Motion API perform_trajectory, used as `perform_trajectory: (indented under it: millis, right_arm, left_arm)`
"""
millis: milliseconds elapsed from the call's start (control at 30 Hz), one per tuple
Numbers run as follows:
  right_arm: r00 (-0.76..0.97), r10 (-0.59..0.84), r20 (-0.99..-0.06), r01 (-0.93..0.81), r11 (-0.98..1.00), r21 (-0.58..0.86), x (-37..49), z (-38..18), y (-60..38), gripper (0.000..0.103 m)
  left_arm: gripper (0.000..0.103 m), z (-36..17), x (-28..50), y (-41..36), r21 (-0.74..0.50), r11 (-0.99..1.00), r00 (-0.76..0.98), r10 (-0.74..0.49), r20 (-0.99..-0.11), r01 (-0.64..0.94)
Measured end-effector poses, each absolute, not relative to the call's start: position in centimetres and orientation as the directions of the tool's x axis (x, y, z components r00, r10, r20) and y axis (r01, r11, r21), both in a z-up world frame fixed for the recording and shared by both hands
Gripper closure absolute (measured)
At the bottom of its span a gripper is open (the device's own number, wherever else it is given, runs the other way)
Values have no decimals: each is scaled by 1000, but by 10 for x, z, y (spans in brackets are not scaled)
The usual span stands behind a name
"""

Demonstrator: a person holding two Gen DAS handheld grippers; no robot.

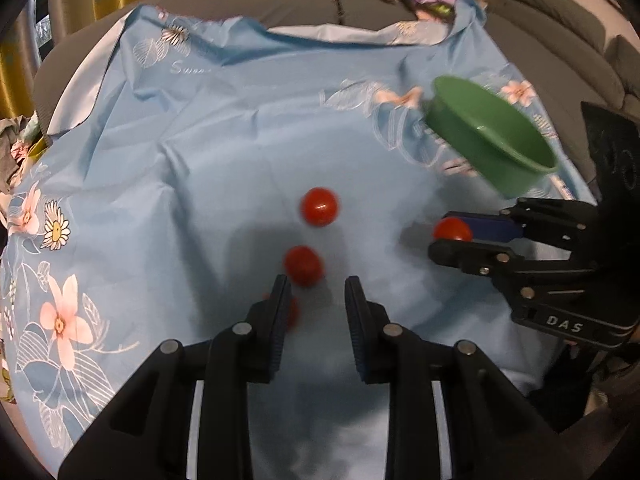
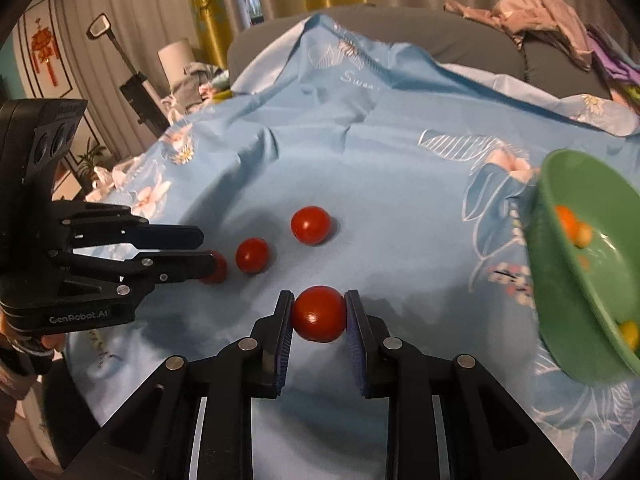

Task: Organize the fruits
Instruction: 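Carry both tomatoes over the green bowl and open both tools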

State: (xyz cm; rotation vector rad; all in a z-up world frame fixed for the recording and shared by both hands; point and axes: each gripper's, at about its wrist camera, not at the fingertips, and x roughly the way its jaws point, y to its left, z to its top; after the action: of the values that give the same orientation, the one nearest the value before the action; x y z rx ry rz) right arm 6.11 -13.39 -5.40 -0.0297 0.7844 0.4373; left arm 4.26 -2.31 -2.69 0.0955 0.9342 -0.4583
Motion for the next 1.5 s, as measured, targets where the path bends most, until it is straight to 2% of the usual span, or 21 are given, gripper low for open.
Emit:
perform_trajectory:
  millis: [267,433,767,1067,1500]
  right_arm:
    - [690,342,-638,-331,933,142,42,-32,-164,76]
    - [725,324,-607,-295,943,152,32,-22,-184,76]
    - [794,290,-534,-230,957,178,24,-6,-227,76]
    - [854,202,-479,-115,972,203,28,3,-284,76]
    - [858,89,-505,33,974,226,38,-11,-345,75]
  left_arm:
    - [76,-7,21,-48,-197,869,500,-431,-751,454]
    - [77,3,18,-66,-193,855,497,-447,-744,482]
    - [78,26,40,-103,-200,823,496,-494,-714,532]
    - [78,39,75,-165,-211,757,453,-563,-691,619]
    - [78,19,119,-260,-196,685,361,-580,-731,702]
